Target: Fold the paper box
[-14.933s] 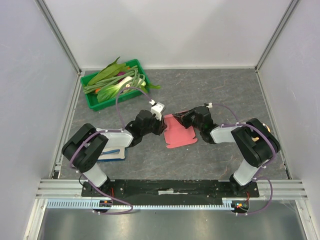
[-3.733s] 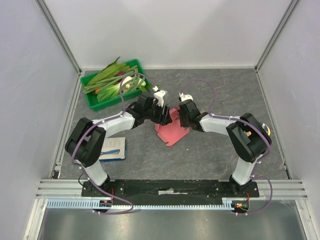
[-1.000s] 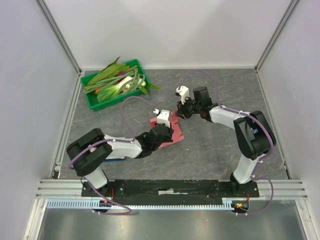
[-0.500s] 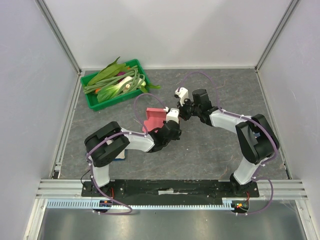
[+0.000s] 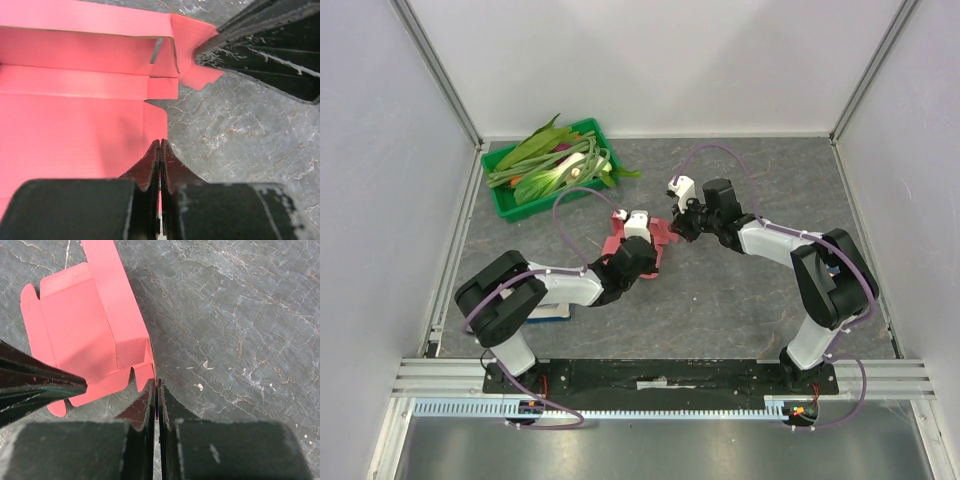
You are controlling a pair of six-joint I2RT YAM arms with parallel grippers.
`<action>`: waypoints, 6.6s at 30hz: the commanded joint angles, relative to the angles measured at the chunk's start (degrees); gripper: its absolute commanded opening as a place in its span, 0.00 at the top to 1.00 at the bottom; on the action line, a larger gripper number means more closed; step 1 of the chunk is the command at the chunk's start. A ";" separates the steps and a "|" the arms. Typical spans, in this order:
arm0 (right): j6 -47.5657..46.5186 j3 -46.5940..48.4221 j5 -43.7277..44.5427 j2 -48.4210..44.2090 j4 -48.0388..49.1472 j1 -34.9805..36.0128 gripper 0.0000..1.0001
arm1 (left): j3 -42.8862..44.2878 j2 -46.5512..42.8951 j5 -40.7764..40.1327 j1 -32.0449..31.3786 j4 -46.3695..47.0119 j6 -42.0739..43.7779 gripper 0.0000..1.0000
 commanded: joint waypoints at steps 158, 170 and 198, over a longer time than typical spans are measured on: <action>32.25 -7.85 46.35 0.71 10.14 25.84 1.00 | 1.97 -15.17 40.07 22.37 -15.99 6.64 0.35; 31.28 -8.46 45.12 0.01 10.32 25.84 1.00 | -2.61 -11.83 37.79 22.81 -11.14 5.14 0.49; 30.31 -13.74 7.43 -2.63 26.48 13.54 0.61 | -7.44 -13.68 39.29 22.81 -7.28 2.94 0.62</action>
